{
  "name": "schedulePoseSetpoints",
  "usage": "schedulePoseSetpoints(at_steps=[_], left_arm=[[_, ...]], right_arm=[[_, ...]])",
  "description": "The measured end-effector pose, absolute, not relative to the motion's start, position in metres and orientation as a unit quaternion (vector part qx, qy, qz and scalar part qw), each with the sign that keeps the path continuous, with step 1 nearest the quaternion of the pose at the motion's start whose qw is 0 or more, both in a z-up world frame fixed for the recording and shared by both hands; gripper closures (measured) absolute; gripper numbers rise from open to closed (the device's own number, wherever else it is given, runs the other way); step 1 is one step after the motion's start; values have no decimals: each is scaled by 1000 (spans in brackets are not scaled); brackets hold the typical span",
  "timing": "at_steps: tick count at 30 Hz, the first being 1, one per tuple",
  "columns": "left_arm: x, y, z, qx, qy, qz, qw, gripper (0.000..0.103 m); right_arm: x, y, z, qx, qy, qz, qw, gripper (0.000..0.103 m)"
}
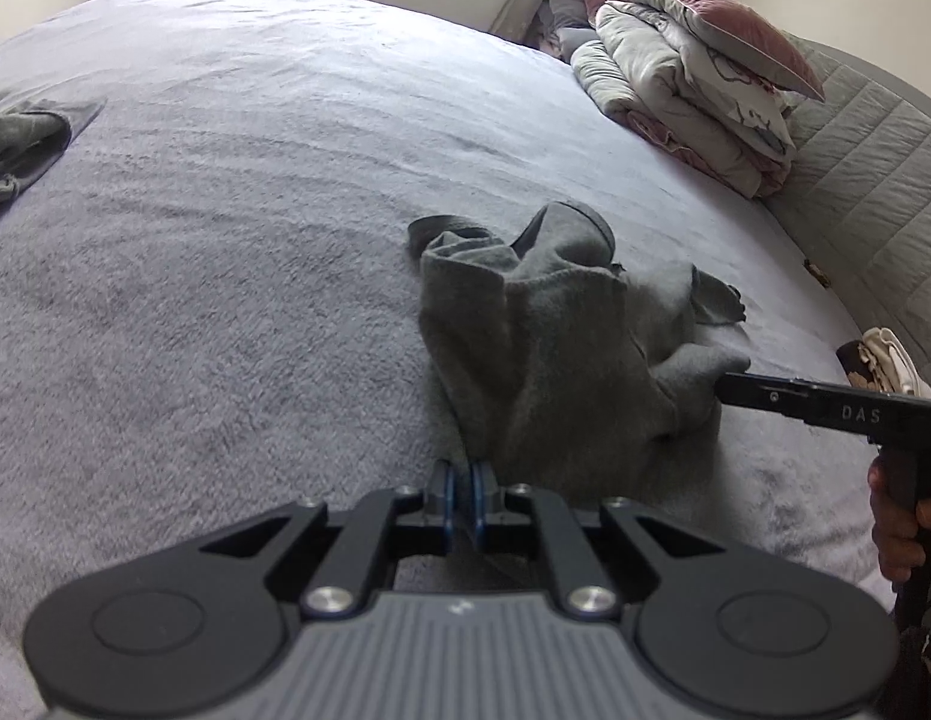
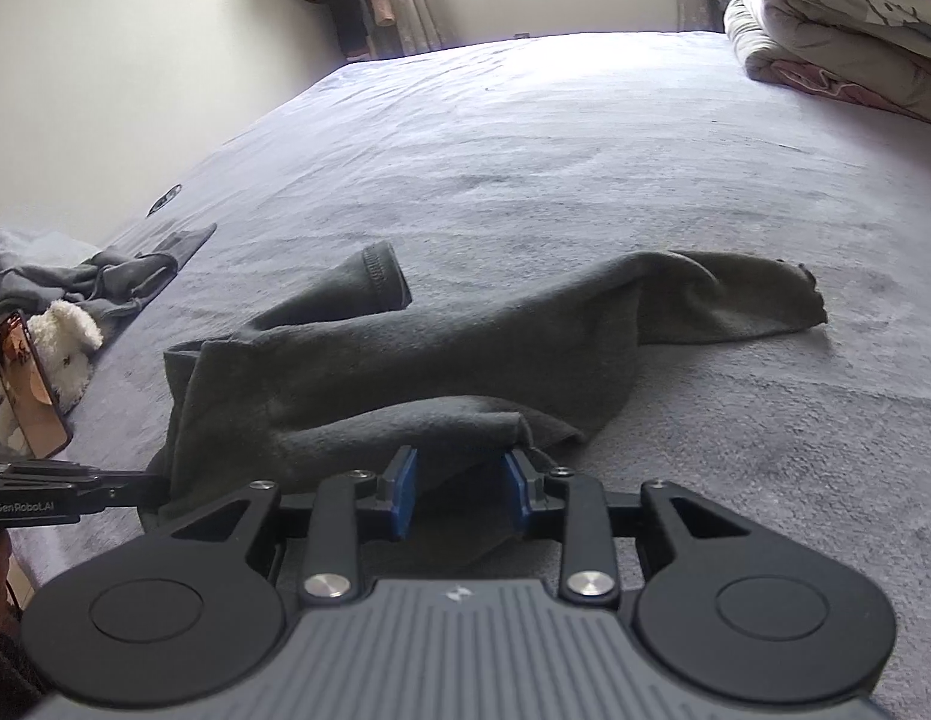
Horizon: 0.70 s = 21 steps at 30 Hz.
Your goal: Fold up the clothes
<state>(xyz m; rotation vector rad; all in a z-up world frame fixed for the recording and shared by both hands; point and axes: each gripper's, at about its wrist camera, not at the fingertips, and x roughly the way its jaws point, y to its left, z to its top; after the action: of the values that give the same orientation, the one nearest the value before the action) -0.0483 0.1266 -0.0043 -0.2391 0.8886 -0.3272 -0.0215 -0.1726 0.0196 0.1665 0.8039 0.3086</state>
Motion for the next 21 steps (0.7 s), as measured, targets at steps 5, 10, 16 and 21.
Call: schedulePoseSetpoints(at_steps=[5,10,16,21], left_arm=[[-41,136,-2,-139,416,-164,884,68],[-26,139,3,-142,389,-166,895,55],[-1,132,8,-158,372,-170,899,54],[5,124,11,-163,367,-173,899,53]], right_arm=[[-18,-180,18,93,391,135,906,61],[-12,-191,16,117,397,121,902,54],[-5,-203,12,157,409,116,891,54],[-5,-204,12,169,409,118,889,54]])
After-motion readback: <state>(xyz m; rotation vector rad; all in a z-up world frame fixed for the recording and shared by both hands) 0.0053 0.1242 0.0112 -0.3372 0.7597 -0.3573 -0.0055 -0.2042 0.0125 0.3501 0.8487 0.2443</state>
